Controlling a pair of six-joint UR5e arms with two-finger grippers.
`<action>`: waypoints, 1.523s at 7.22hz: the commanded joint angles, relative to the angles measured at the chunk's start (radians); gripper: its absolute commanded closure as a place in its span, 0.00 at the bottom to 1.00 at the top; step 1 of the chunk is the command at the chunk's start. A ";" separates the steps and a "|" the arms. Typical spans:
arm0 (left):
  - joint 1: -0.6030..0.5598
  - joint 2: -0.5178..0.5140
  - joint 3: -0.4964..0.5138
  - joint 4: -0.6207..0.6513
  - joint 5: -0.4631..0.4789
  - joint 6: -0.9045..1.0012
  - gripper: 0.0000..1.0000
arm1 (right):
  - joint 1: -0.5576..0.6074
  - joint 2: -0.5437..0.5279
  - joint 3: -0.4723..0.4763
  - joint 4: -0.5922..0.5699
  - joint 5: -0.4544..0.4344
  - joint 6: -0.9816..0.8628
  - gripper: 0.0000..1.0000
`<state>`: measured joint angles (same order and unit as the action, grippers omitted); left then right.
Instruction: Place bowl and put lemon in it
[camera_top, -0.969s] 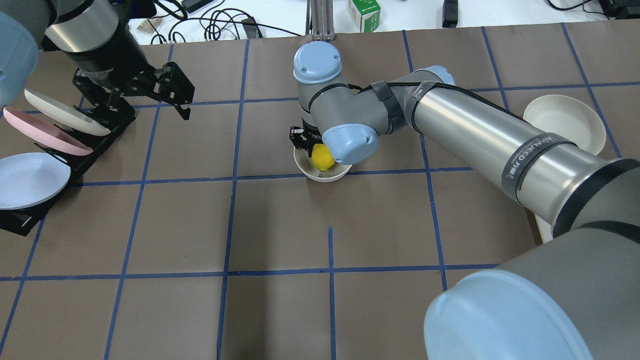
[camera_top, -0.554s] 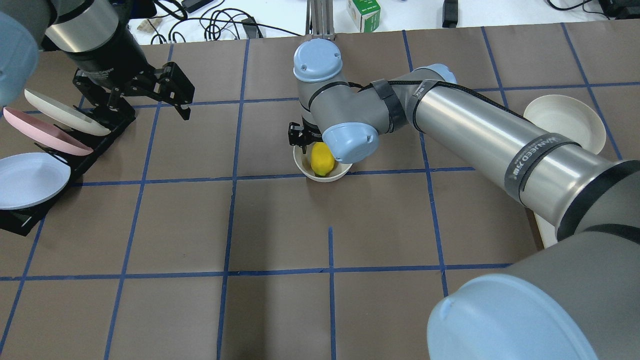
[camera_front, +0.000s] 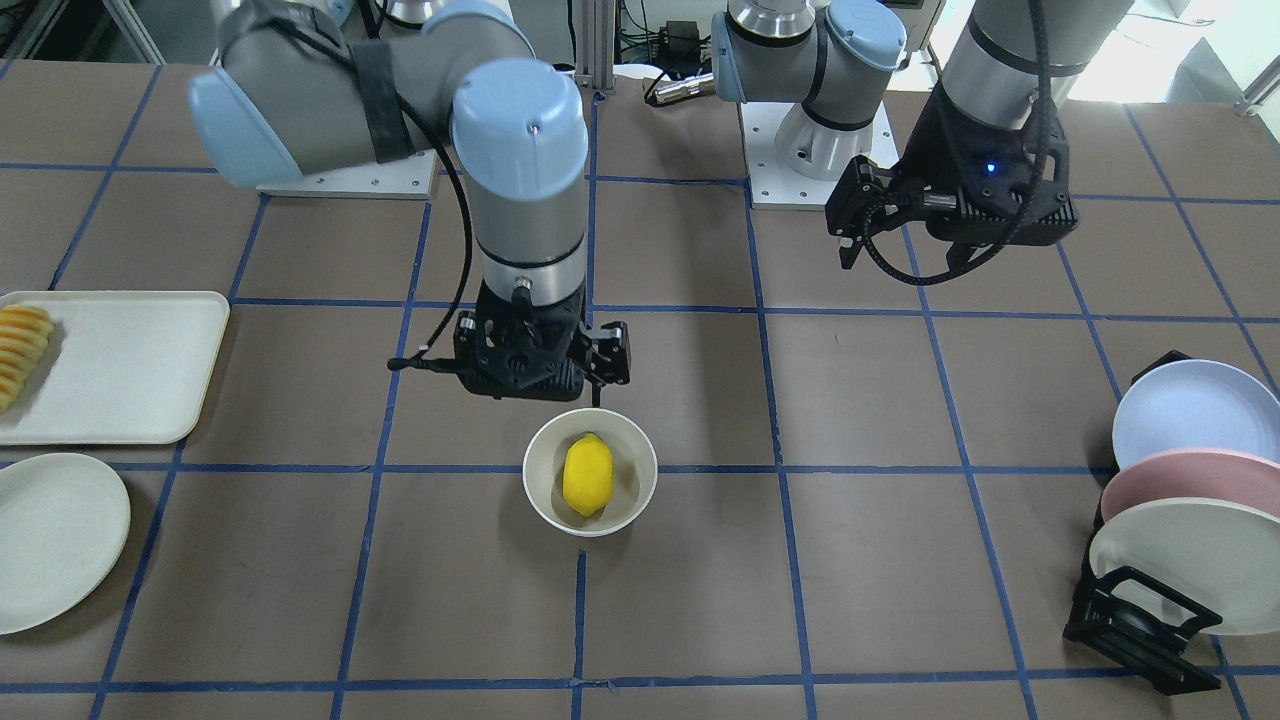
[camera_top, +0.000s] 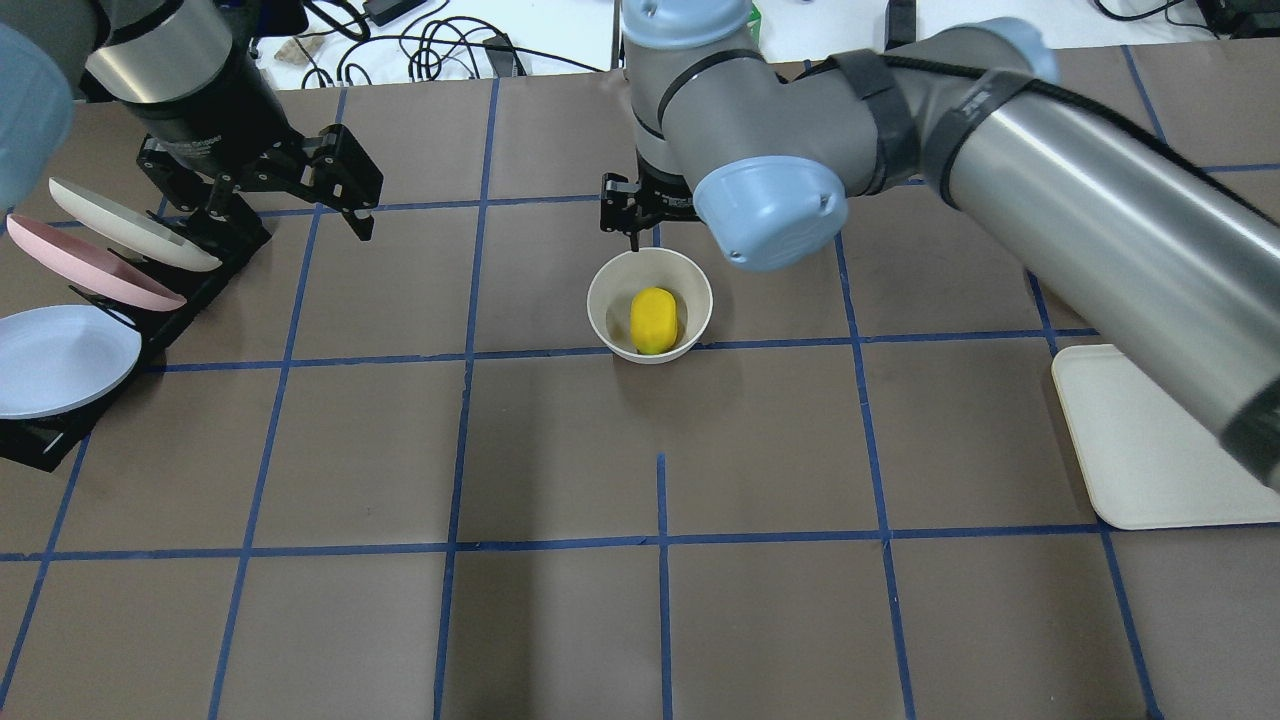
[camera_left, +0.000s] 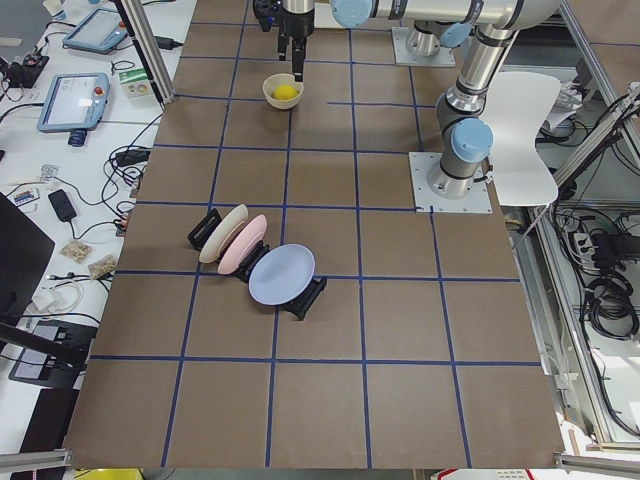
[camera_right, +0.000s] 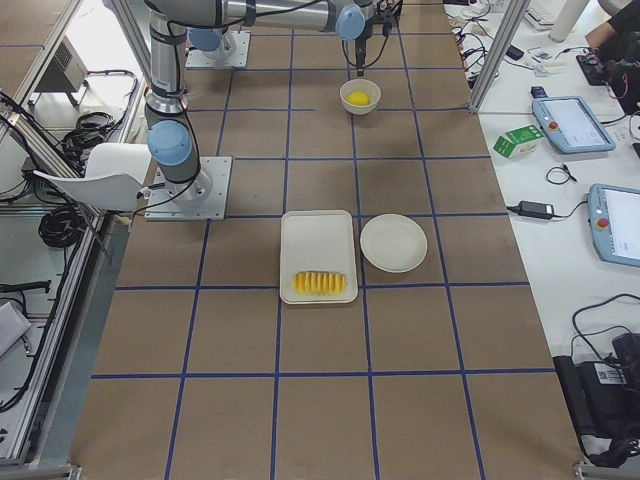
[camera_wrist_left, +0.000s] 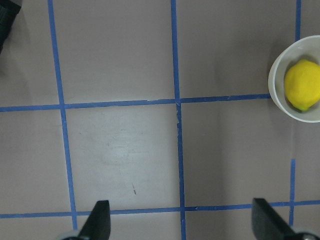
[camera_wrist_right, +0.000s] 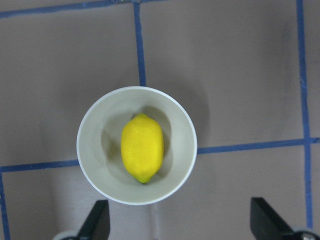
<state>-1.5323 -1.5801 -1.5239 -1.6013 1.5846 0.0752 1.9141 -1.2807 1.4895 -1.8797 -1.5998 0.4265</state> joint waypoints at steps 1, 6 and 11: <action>0.000 0.000 -0.001 0.000 0.003 0.000 0.00 | -0.051 -0.168 -0.014 0.187 0.000 -0.012 0.00; -0.005 0.002 -0.001 0.000 0.003 0.000 0.00 | -0.217 -0.241 -0.011 0.271 -0.020 -0.248 0.00; -0.003 0.000 -0.001 0.000 0.003 0.000 0.00 | -0.219 -0.241 -0.002 0.271 -0.015 -0.247 0.00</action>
